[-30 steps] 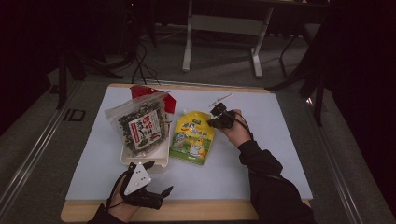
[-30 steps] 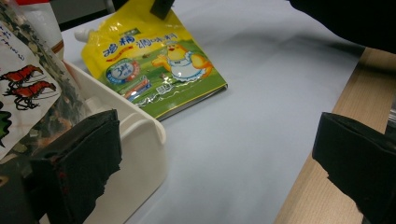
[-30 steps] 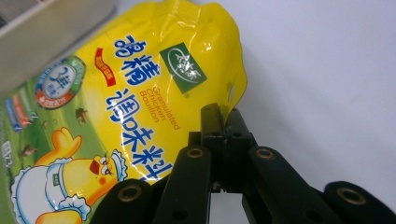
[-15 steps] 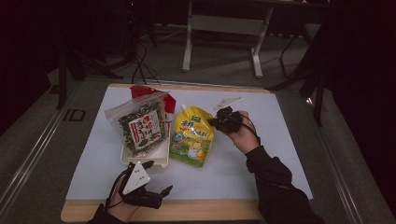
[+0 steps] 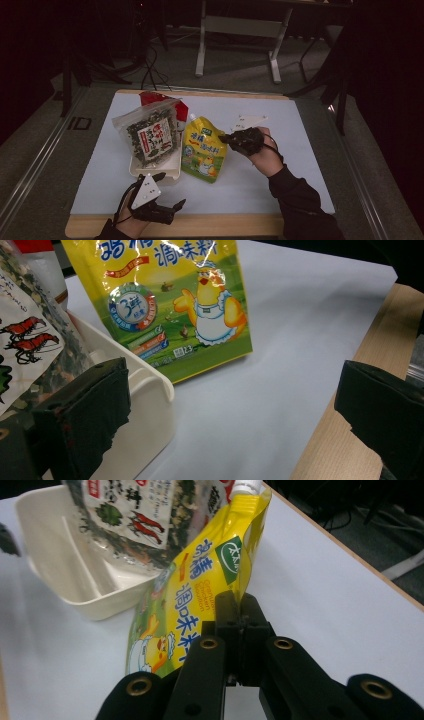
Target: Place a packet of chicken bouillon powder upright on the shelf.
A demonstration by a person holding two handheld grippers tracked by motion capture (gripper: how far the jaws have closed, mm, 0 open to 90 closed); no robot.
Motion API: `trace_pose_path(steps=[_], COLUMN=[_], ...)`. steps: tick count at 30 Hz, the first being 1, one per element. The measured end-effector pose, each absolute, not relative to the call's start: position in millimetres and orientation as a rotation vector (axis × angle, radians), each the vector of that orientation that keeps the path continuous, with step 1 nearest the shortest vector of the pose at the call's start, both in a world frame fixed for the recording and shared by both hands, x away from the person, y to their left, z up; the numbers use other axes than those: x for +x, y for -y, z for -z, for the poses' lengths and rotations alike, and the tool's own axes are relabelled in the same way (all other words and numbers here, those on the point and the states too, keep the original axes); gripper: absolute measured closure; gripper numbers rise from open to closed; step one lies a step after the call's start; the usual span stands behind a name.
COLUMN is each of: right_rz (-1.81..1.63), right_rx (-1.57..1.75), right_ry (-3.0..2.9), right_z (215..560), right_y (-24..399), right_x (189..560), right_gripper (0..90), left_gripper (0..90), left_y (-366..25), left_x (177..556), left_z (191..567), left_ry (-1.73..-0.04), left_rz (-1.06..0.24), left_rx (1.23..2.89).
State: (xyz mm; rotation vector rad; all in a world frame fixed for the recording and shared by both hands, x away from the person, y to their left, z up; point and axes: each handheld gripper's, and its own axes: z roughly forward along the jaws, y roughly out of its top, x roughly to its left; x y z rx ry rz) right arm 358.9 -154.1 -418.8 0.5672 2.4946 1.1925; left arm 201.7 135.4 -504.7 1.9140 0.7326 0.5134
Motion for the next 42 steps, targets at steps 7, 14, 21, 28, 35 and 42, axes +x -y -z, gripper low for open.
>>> trace_pose_path(steps=[7,14,21,28,35,42], right_rz=[-1.235,-1.253,-1.247,-1.267,-1.269,-1.251], right_rx=[0.487,0.410,0.340,0.319,0.310,0.349], right_ry=[-2.506,-2.510,-2.505,-2.512,-2.556,-2.593], right_z=[415,412,412,405,407,418], right_y=[152,149,148,157,168,172], right_x=[339,318,306,306,311,314], right_gripper=[90.0,90.0,90.0,90.0,88.8,80.5], left_gripper=[2.6,2.6,2.6,2.6,2.6,2.6], left_y=[-134,-135,-134,-134,-134,-134], left_x=[202,202,202,202,202,202], left_z=[504,505,506,506,506,506], left_ry=[-0.731,-0.732,-0.731,-0.731,-0.729,-0.731], left_rz=[-0.515,-0.519,-0.513,-0.514,-0.514,-0.516], left_rx=[1.915,1.918,1.924,1.920,1.920,1.920])
